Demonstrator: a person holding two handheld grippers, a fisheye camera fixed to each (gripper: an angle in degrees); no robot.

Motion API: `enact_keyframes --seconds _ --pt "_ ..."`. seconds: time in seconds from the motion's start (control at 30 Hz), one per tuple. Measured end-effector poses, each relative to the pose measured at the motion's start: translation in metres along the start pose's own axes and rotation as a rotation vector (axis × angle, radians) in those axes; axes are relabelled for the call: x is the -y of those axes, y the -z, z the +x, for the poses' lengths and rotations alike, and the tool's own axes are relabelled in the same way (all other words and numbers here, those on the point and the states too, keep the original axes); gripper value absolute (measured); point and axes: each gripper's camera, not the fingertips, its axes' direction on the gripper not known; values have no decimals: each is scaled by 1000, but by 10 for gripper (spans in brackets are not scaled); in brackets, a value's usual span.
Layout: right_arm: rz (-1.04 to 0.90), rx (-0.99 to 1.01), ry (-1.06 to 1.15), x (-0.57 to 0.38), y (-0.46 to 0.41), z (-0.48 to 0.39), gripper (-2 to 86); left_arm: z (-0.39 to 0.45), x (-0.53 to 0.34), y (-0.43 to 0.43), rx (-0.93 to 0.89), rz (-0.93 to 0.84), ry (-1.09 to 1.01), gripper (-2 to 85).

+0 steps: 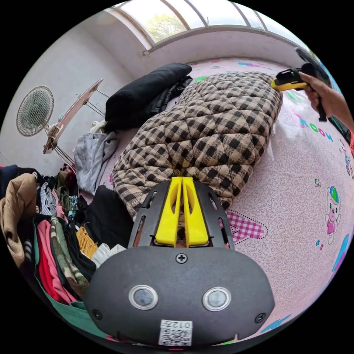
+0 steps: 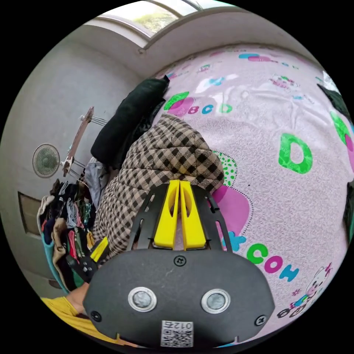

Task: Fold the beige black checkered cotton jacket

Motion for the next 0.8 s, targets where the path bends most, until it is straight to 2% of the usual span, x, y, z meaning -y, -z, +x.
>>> enact_keyframes --seconds 0.1,0.17,0.2,0.27,0.43,0.6,0.67,0.8 --pt "125 -228 86 -40 41 8 7 -19 -13 7 -33 49 60 2" --pt "194 -466 126 -78 72 35 10 -24 -25 30 -17 115 41 1" --pt "208 -523 130 -87 80 44 11 -24 -29 37 -27 137 34 0" --pt "248 -673 111 -113 116 87 25 -22 -48 62 -137 215 15 -1" --pt "306 -885 -45 -134 193 171 76 15 -76 90 -479 206 -81 -2" --pt "355 -869 -244 -132 256 236 99 60 -90 104 -734 158 -210 -2" --pt "385 -765 -366 -135 282 268 107 68 -88 100 -818 113 -234 -2" --pt "349 -630 -438 -136 303 302 115 66 -82 90 -838 85 -292 -1"
